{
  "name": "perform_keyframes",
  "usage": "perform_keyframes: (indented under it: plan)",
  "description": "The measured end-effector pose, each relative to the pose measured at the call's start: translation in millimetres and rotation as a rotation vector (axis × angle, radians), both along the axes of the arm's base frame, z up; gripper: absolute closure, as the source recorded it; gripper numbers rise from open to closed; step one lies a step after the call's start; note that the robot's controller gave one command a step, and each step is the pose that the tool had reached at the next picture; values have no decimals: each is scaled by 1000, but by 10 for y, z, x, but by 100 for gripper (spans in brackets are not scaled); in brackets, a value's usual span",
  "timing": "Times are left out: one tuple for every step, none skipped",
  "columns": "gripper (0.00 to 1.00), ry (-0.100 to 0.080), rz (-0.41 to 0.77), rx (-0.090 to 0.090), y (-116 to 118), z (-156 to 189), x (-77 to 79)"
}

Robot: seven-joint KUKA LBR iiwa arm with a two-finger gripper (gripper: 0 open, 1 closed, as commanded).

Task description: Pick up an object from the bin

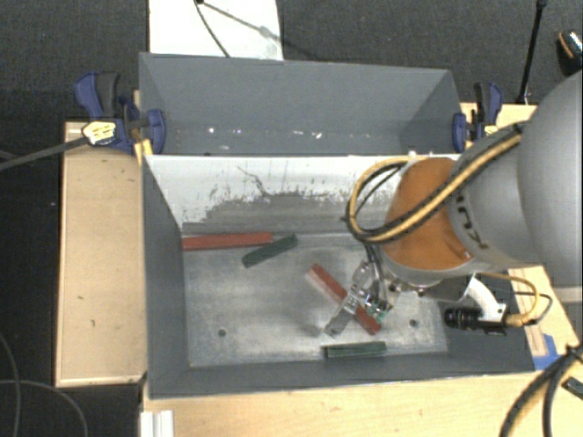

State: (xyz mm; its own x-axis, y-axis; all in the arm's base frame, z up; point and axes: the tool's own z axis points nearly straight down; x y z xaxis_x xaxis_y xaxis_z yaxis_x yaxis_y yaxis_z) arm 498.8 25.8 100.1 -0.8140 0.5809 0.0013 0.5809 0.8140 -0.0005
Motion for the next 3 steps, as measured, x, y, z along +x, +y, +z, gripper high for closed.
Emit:
perform_keyframes:
  plan:
    - [0, 1, -203, 0, 204, -305, -96]
    - [0, -5, -252, -1, 107, -298, 198]
    - [100, -2, -245, -1, 111, -297, 188]
